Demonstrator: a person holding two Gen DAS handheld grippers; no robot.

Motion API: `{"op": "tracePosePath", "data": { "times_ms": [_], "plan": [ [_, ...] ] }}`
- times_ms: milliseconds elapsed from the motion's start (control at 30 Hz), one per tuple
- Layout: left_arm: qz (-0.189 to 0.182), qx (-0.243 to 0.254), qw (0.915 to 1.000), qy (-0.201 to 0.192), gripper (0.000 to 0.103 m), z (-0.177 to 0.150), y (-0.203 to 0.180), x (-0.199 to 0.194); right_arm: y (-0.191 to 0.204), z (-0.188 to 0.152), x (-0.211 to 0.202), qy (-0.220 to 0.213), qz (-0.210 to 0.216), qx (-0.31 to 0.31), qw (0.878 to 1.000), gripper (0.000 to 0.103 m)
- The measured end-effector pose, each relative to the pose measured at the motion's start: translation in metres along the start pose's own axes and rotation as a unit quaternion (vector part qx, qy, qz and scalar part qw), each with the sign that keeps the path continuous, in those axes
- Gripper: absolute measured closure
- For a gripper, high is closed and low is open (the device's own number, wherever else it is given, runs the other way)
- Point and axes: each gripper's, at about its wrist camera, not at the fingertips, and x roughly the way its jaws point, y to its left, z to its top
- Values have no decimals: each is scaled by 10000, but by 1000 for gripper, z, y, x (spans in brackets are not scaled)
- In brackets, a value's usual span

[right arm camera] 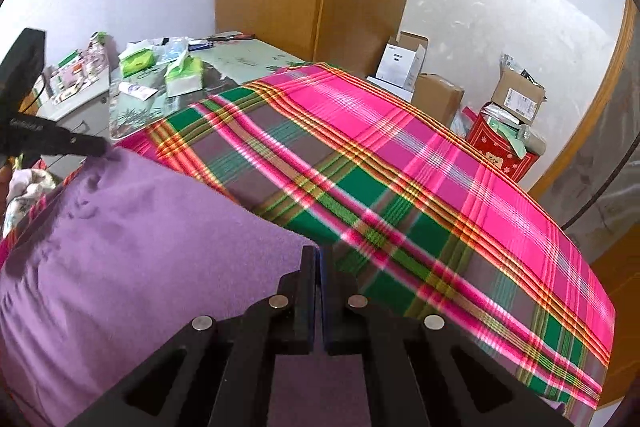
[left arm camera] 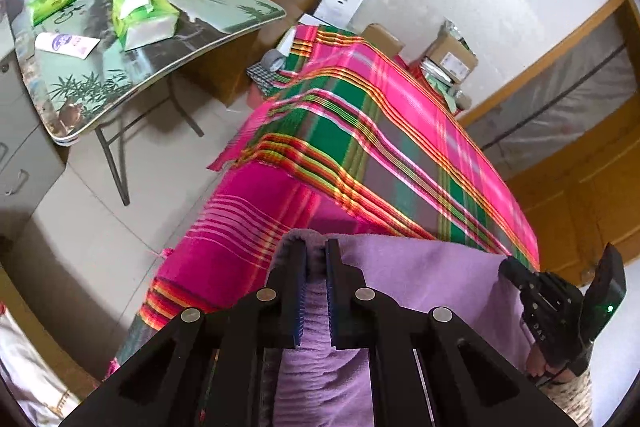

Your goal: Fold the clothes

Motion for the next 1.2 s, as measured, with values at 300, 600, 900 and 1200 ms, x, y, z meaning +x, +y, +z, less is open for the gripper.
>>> {"op": "tracePosePath", "data": {
  "times_ms": [300,600,900,1200],
  "plan": [
    [140,-219,9996,-54,94,5,18,6,4,12,35,167,-187,75,9997,101],
    [243,-289,9993,24,94,6,22,14,4,13,53,365,-247,70,9990,101],
    [230,-42,9996,-148,84,-4,7,-13,-15,8,6,235,38,549,9982,97],
    [-8,382,9988,-305,65,-42,-25,-64,-36,-32,-86,-21,-71,931,9956,92]
  ]
}}
